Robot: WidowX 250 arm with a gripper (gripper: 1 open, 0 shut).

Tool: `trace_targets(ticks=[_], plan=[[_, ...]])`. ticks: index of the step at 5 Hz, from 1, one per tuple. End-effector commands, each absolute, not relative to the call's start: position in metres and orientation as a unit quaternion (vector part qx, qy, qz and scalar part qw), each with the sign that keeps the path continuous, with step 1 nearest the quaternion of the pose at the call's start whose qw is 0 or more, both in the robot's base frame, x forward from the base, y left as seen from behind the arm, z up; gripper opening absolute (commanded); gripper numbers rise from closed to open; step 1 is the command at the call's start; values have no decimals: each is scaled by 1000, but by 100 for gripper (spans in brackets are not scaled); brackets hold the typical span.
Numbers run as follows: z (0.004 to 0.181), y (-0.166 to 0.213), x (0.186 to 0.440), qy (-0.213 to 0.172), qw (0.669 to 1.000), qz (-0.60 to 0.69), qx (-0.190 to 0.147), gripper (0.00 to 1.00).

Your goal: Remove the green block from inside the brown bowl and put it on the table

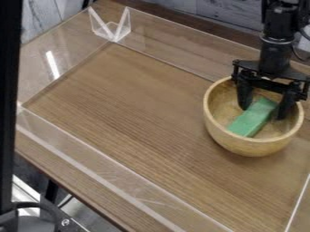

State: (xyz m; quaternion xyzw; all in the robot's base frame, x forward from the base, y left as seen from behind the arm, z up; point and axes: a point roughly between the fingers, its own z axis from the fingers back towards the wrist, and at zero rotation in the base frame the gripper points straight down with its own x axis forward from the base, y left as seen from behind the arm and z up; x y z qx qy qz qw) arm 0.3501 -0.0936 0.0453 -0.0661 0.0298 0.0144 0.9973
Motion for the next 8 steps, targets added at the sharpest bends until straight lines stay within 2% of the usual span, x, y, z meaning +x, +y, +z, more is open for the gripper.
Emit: trace_targets(ticks=[1, 3, 4, 5, 7, 8], plan=[[72, -97, 360, -16, 997, 10, -70, 0], [75, -95, 356, -21, 997, 13, -76, 0], [86, -87, 361, -30, 997, 4, -71, 0], [105, -72, 364, -45, 997, -3, -63, 0], [153, -65, 353, -116, 991, 0, -61, 0], [146, -70, 353, -116, 991, -8, -60, 0]])
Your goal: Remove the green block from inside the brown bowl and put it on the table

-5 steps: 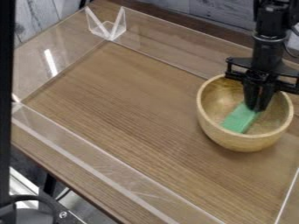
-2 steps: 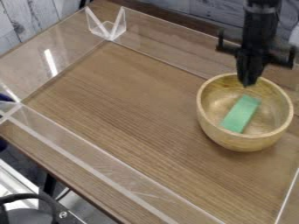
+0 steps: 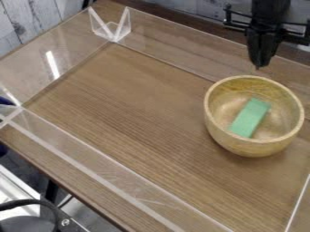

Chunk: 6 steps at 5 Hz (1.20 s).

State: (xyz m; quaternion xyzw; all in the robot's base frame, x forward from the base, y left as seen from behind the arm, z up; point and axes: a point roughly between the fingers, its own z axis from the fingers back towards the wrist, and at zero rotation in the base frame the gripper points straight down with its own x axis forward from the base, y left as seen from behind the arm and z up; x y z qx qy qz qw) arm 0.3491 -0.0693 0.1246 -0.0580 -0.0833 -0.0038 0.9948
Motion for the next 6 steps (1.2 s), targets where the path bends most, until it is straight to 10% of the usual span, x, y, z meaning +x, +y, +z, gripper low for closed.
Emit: trace_targets(ticks=[1, 6], plan=[[137, -70, 347, -104, 993, -3, -55, 0], [116, -66, 343, -76, 997, -15, -28, 0]])
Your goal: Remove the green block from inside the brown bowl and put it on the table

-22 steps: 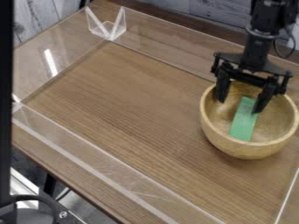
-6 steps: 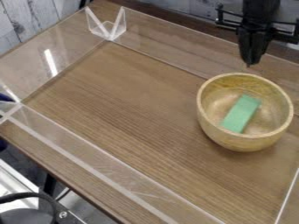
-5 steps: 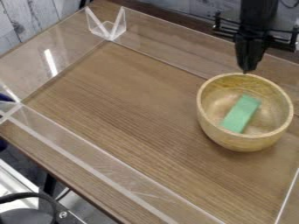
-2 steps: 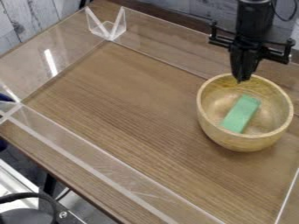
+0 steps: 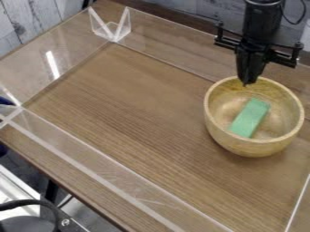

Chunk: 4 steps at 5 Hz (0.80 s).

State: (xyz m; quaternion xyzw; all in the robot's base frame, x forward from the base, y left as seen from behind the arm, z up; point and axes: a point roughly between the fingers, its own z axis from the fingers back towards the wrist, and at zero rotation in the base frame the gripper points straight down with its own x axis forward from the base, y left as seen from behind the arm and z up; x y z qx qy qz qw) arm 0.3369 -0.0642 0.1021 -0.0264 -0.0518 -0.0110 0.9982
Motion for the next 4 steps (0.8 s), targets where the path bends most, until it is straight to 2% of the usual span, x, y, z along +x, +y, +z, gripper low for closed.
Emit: trace_targets(ticks=[1, 4], plan=[[117, -68, 346, -76, 996, -26, -31, 0], [128, -69, 341, -90, 994, -30, -51, 0]])
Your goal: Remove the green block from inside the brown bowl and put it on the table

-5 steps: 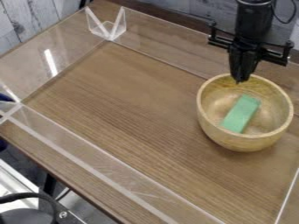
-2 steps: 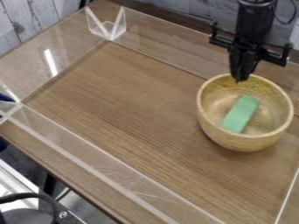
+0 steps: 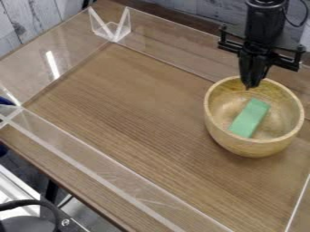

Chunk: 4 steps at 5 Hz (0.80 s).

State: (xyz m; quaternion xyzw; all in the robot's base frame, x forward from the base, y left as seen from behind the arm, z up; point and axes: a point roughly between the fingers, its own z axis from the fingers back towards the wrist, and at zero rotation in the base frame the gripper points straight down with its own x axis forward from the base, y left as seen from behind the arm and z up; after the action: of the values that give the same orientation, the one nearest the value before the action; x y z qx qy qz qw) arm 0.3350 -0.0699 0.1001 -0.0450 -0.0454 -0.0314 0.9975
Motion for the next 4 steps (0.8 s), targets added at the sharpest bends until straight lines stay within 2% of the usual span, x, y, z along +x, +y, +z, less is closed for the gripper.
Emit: trace_targets(ticks=[1, 2, 3, 4], plan=[[126, -64, 340, -91, 994, -14, -52, 100], [124, -59, 340, -92, 994, 2, -53, 0], [118, -62, 342, -89, 995, -4, -45, 100], [113, -64, 344, -85, 996, -11, -38, 100]])
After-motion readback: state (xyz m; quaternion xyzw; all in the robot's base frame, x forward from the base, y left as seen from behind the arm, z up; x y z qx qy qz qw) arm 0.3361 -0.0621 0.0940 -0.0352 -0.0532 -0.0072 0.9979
